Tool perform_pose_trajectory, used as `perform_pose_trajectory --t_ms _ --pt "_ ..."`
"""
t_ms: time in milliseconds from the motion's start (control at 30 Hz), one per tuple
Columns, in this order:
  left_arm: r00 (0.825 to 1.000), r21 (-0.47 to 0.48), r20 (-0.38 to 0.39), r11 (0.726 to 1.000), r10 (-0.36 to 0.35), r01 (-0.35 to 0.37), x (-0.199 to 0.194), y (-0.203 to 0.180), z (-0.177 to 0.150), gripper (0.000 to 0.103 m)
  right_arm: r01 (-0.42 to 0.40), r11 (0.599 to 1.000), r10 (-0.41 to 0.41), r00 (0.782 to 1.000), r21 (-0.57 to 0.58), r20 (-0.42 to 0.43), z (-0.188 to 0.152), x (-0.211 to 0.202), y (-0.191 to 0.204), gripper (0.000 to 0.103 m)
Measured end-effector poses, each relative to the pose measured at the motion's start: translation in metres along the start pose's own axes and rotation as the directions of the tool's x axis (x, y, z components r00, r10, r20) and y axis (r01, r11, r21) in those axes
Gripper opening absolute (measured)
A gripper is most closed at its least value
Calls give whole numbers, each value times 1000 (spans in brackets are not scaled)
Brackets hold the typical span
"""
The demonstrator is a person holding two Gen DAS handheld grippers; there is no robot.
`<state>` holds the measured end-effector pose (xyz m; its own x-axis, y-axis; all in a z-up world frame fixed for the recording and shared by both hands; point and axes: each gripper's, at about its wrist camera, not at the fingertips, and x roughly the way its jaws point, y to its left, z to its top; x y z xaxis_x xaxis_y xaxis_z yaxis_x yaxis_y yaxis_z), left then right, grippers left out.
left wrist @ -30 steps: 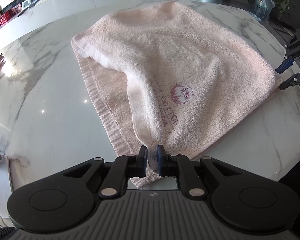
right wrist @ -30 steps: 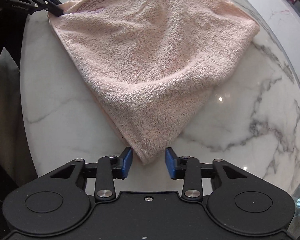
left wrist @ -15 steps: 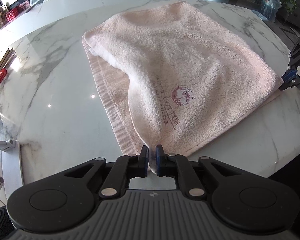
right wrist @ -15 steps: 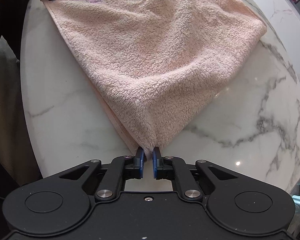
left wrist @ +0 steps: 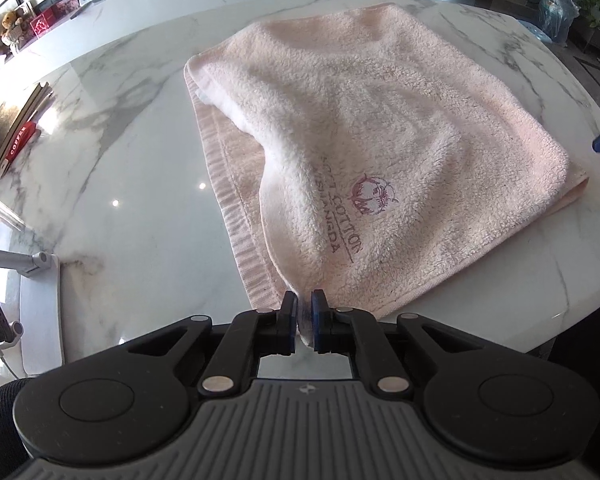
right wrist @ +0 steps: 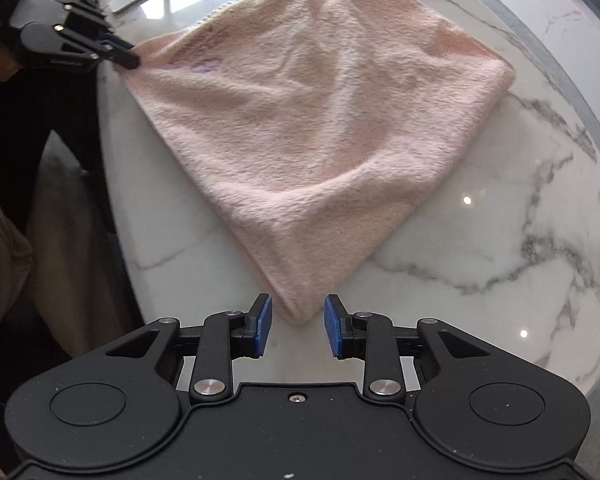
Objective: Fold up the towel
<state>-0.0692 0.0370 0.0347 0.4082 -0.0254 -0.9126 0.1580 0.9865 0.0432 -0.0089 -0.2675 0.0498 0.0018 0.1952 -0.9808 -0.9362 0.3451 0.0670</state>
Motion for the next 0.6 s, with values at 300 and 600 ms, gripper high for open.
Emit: perform_pose_trajectory --t_ms 300,600 --pt "1000 -14 25 1000 1 -1 -5 4 1 6 56 998 -57 997 14 44 1 23 24 7" --pt "999 -21 42 1000 4 -3 -9 6 2 6 137 987 -139 990 83 27 11 47 18 2"
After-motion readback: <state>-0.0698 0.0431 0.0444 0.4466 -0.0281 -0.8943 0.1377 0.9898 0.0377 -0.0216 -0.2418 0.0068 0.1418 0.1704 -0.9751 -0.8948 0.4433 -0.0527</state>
